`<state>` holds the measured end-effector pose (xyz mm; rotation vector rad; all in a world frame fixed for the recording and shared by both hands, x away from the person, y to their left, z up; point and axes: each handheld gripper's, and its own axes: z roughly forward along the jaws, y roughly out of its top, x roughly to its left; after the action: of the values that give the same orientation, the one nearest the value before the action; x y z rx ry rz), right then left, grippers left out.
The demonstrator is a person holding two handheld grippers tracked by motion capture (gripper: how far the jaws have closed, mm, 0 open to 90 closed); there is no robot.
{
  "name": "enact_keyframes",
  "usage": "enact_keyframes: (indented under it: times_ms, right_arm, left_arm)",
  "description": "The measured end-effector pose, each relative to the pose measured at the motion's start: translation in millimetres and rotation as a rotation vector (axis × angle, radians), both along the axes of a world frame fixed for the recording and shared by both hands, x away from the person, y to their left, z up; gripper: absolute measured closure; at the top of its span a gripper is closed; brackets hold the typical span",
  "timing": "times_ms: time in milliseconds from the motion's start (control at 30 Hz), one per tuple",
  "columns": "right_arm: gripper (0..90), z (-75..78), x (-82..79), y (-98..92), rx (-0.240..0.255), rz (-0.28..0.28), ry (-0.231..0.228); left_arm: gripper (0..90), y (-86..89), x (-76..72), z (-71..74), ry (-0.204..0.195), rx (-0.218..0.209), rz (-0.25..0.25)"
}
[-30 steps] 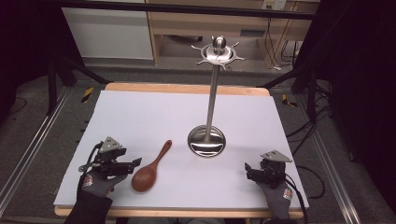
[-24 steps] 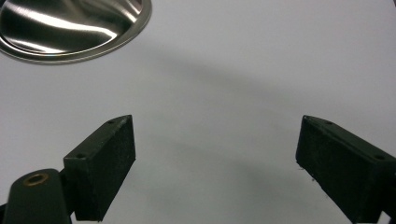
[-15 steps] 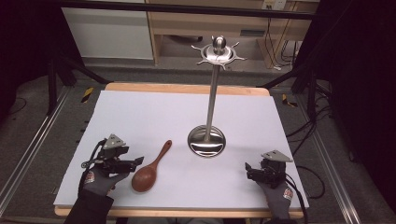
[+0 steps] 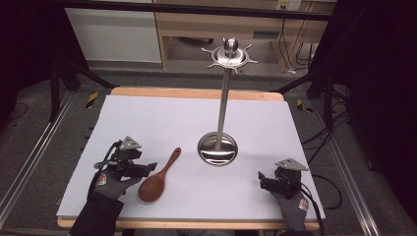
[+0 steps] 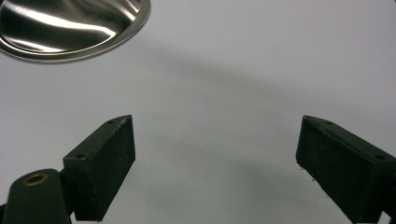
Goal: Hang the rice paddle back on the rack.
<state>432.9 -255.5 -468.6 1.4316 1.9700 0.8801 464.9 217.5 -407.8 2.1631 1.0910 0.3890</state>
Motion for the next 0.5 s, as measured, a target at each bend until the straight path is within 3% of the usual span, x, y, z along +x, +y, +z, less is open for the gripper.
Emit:
enact_keyframes:
  times_ms: [500]
  right_arm:
    - [12.1,-1.3,1.1,-0.1,-0.003,0.004,0.005]
  left_arm:
    - [29.1,-11.6,7.3,1.4,0.045,0.029,-0.028]
